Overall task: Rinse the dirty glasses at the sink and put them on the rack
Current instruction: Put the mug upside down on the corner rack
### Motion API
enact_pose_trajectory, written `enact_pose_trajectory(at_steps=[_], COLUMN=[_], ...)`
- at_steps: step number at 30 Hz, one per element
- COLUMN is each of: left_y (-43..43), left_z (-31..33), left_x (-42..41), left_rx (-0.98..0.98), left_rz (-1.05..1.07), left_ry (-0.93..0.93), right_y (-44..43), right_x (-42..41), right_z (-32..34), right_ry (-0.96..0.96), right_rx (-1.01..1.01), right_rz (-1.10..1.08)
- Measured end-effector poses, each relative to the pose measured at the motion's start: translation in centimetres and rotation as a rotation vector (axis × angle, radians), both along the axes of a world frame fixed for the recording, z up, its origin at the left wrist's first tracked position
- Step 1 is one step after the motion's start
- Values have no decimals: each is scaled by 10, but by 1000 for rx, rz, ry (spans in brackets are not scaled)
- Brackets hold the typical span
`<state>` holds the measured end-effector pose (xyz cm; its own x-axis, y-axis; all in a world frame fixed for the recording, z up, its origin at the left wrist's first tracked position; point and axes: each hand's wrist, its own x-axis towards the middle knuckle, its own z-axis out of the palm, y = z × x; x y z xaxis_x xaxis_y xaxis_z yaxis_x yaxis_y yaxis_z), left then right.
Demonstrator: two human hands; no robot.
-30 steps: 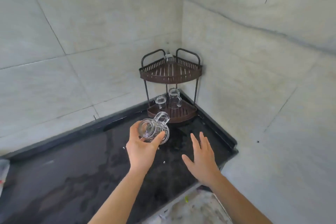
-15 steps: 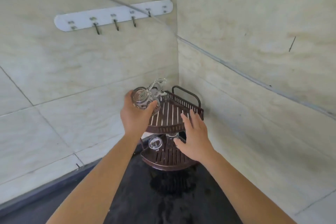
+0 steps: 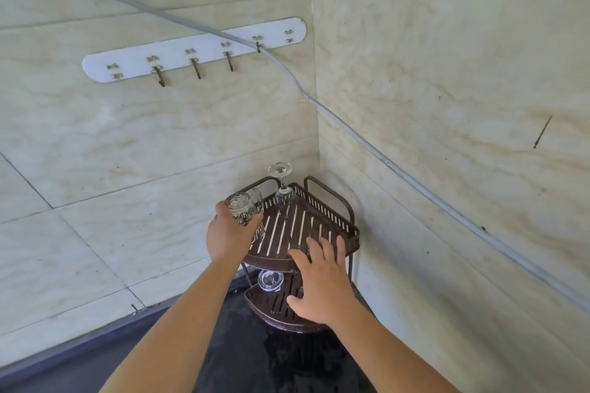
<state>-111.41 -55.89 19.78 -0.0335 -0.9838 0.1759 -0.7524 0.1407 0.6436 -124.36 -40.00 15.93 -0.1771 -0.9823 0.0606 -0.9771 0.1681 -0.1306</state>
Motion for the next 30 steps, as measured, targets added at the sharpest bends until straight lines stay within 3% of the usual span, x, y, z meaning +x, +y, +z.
enact_pose_trajectory(at_steps=[5,8,12,14,21,30], left_y=[1,29,98,133,248,404], left_z=[-7,-9,-37,-62,-103,-82], left_x=[7,23,81,125,298,525], left_rx=[56,-23,-255,-263,22,184], left_rz=[-65,-74,33,118,429,794], left_ry=[59,54,-99,-251,-530,-555], right_y=[-1,1,17,29,37,97], right_x=[-1,-3,16,41,166,426], right_z=[0,-1,-30,-53,-98,-80], right_ry=[6,-50,-70,-106,-153,-165], right_rx=[19,9,-281,-356,-174,-91], right_rz=[0,10,-6,71,391,734])
